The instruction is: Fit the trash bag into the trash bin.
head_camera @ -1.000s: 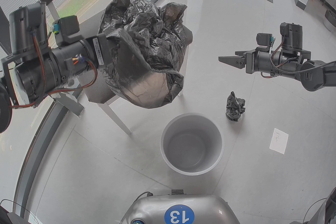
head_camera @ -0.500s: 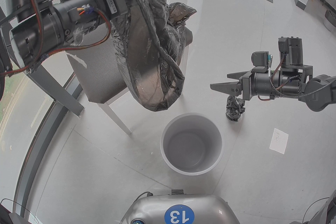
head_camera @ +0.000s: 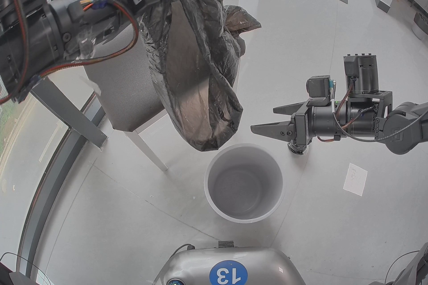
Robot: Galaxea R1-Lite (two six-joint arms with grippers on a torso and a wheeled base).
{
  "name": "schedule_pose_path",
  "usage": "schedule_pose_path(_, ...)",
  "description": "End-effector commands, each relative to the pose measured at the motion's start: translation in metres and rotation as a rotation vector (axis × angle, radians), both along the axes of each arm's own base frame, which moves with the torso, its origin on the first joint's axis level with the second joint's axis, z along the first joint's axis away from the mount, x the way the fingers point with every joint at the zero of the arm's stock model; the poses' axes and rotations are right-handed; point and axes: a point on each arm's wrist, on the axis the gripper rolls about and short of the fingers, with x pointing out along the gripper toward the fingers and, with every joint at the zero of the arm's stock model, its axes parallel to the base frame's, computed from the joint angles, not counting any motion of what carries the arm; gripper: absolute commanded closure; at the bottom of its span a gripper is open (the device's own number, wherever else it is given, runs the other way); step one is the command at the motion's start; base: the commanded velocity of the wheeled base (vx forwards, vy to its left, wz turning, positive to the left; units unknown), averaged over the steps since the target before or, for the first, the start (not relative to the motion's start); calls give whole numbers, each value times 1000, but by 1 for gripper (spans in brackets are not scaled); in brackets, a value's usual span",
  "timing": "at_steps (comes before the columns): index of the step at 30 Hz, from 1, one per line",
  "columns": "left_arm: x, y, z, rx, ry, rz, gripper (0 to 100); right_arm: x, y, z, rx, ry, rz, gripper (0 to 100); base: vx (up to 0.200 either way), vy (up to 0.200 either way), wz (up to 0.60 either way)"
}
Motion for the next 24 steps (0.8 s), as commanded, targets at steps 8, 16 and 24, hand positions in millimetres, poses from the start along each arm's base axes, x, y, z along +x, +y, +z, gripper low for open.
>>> schedule_pose_path(8,-21,6,11,-57,-23,-52,100,18,32,-37,-6,27,51,0,0,0,0)
schedule_pose_path(16,-22,1,12,-67,-18,-71,100,38,57,-43,21,3,77,0,0,0,0)
schedule_pose_path(24,-19,-2,9,-63,-7,-73,100,48,74,-34,55,-28,95,0,0,0,0)
